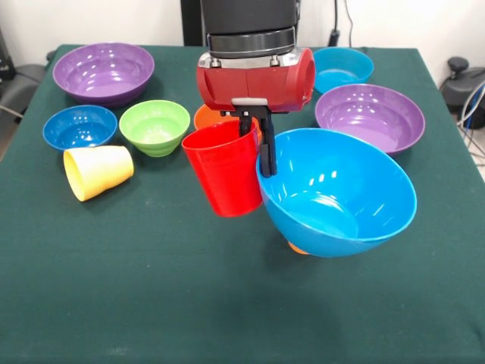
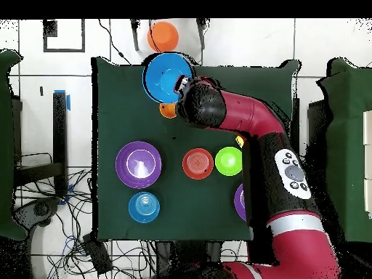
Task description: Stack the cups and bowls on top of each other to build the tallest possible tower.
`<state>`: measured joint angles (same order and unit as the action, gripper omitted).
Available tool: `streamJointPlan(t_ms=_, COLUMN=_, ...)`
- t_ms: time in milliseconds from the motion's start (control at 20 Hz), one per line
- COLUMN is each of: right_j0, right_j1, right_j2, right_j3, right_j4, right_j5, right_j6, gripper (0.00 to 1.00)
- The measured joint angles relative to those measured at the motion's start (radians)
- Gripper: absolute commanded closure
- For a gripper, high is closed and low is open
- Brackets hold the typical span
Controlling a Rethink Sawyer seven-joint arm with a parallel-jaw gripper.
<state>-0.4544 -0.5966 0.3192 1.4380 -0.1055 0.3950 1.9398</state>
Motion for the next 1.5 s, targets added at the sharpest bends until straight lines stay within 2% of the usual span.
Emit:
streamJointPlan(t_ms=500, right_j0=-0.009, right_j1=-0.008, right_j2=0.000, right_j3=0.014, right_j4=0.000, right_j5=0.000, right_j6=0.000, gripper=1.00)
streamJointPlan(t_ms=1500, right_j0=-0.036, right_j1=-0.072, right_j2=-0.002, right_j3=0.119, right_j4=0.000, right_j5=0.000, right_j6=0.000, gripper=1.00)
